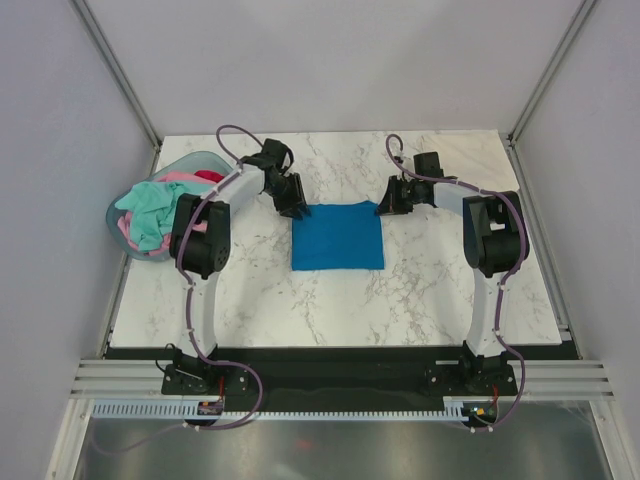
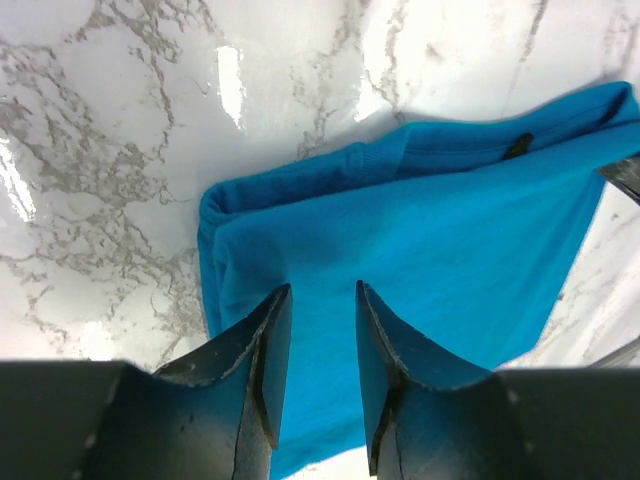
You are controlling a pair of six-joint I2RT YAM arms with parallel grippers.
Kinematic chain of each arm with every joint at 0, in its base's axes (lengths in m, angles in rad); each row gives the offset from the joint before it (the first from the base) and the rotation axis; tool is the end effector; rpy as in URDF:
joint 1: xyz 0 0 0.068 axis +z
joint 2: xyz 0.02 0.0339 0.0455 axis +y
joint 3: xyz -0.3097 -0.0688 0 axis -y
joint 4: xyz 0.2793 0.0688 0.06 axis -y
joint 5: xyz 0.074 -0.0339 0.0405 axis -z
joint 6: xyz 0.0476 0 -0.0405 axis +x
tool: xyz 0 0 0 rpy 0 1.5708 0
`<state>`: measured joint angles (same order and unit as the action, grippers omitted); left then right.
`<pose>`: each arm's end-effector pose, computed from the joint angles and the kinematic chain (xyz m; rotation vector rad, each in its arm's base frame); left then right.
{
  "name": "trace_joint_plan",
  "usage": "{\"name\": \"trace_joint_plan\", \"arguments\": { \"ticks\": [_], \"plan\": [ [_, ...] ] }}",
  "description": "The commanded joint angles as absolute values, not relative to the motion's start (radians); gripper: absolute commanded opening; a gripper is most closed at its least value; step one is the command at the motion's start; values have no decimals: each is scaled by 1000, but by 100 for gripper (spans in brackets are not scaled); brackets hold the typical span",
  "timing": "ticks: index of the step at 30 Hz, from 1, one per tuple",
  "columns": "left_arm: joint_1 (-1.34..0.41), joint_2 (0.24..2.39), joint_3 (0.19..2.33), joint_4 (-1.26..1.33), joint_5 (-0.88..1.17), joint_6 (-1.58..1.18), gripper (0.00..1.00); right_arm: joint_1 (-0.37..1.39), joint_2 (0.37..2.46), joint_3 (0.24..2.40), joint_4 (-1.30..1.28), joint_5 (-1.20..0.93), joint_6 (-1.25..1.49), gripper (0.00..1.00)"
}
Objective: Fold and stack the t-shirts
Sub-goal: Fold the tshirt, then neatly place the folded tshirt to the corner
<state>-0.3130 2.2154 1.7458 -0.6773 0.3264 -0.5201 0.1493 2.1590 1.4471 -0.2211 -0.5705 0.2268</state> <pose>0.5008 -0.1781 0.1796 -0.1914 2.8051 -0.6678 0.5009 0.1013 0.1425 -0.1442 2.4941 0.8698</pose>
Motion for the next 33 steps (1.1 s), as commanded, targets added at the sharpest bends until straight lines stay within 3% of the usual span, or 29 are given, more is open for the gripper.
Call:
{"name": "trace_joint_plan", "arguments": {
  "ticks": [1, 7, 16, 24, 33],
  "plan": [
    [-304, 2113, 1812, -732, 385, -463, 40, 144, 2181, 1445, -227, -540, 229, 12],
    [-308, 1899, 1694, -755, 455, -440, 41, 143, 2118, 1463, -250, -517, 216, 43],
    [-310, 1660, 1444, -730, 515, -361, 40, 141, 2204, 1597, -380, -551, 75, 57],
    [-310, 1594, 1293, -631, 543, -354, 40, 146, 2266, 1651, -428, -657, 9, 57],
    [-310, 1608, 1287, -626, 572, -360, 40, 166, 2266, 1614, -439, -664, -78, 55]
  ]
}}
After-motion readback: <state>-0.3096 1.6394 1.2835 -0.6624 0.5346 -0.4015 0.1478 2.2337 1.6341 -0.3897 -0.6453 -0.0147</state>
